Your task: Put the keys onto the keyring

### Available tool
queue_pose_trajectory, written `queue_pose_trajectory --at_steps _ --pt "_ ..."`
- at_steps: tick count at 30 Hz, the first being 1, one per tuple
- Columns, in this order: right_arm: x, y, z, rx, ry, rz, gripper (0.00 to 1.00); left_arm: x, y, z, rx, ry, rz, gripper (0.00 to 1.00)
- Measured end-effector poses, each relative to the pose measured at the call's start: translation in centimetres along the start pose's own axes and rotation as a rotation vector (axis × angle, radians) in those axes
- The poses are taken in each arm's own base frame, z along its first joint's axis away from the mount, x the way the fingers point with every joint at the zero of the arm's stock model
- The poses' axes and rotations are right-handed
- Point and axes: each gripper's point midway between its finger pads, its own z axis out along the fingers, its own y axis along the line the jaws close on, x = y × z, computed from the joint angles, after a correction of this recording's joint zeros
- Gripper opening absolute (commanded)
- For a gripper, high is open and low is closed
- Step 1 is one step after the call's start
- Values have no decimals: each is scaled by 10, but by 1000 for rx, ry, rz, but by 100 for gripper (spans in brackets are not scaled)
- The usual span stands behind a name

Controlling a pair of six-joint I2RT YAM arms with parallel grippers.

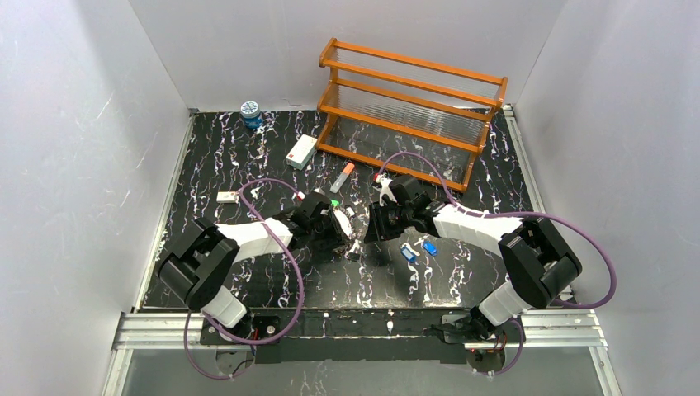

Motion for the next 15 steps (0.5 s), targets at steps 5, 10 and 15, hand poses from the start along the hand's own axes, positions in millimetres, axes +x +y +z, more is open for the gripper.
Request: queue_pose_trajectory --at_steps 5,10,15 --pt "0 0 0 0 0 0 39 -1 -1 3 2 1 4 8" --pt "0 0 0 0 0 0 40 -1 -1 3 -1 -2 13 0" --pt "0 0 0 0 0 0 43 -4 0 1 -12 -10 43 0"
